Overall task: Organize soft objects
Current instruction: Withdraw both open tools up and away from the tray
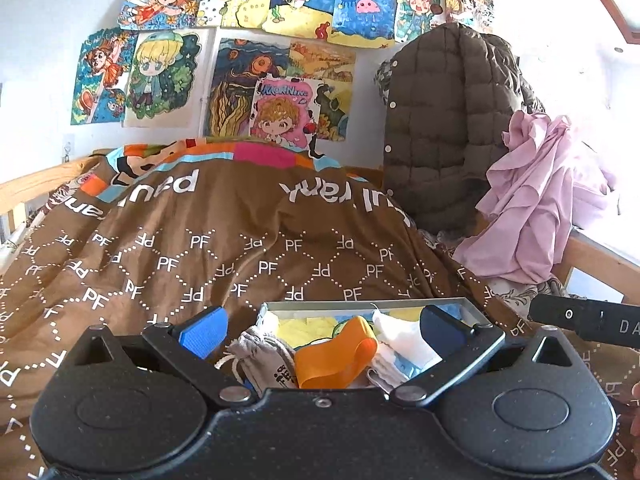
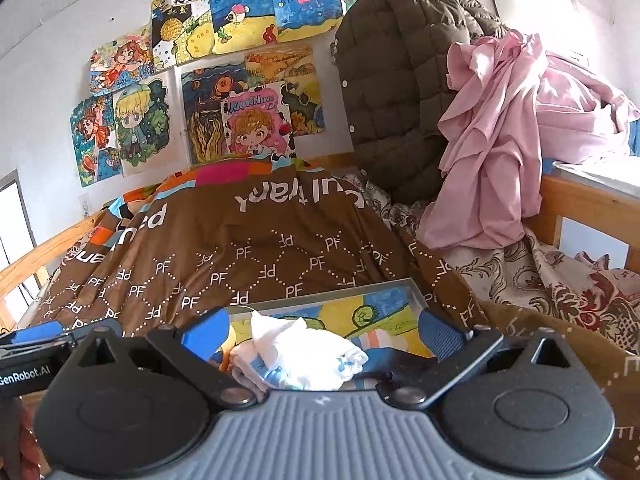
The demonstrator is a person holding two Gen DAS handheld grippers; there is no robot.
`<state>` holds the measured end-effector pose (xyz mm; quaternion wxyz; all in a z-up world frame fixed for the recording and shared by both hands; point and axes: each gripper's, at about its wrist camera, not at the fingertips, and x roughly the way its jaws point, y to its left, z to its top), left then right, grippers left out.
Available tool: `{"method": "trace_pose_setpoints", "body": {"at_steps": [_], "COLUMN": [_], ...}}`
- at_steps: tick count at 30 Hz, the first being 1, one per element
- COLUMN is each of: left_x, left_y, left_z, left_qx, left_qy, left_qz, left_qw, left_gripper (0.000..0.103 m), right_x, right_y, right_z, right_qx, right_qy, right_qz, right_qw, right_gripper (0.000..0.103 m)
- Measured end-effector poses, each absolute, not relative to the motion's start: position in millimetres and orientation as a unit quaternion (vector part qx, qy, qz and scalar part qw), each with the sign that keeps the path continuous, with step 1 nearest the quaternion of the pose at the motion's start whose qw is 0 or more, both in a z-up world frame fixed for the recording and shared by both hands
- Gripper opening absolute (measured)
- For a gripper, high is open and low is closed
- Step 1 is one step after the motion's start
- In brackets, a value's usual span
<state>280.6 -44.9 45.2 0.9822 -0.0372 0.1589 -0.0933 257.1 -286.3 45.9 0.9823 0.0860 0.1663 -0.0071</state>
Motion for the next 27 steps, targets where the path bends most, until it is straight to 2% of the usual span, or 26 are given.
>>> {"method": "trace_pose_setpoints", "body": {"at_steps": [27], "left_x": [210], "left_y": [-23], "left_z": [36], "left_qx": [-0.064], "left_qy": [0.145], "left_qz": [-0.058], "left_qw": [0.986], "left_gripper": [0.102], "right_x": [192], "right_y": [-278], "right_z": [46], "right_qx": [0.102], "right_qy": [0.152], "right_qz": [-0.015], "right_qw": [0.983], "right_gripper": [0.103]}}
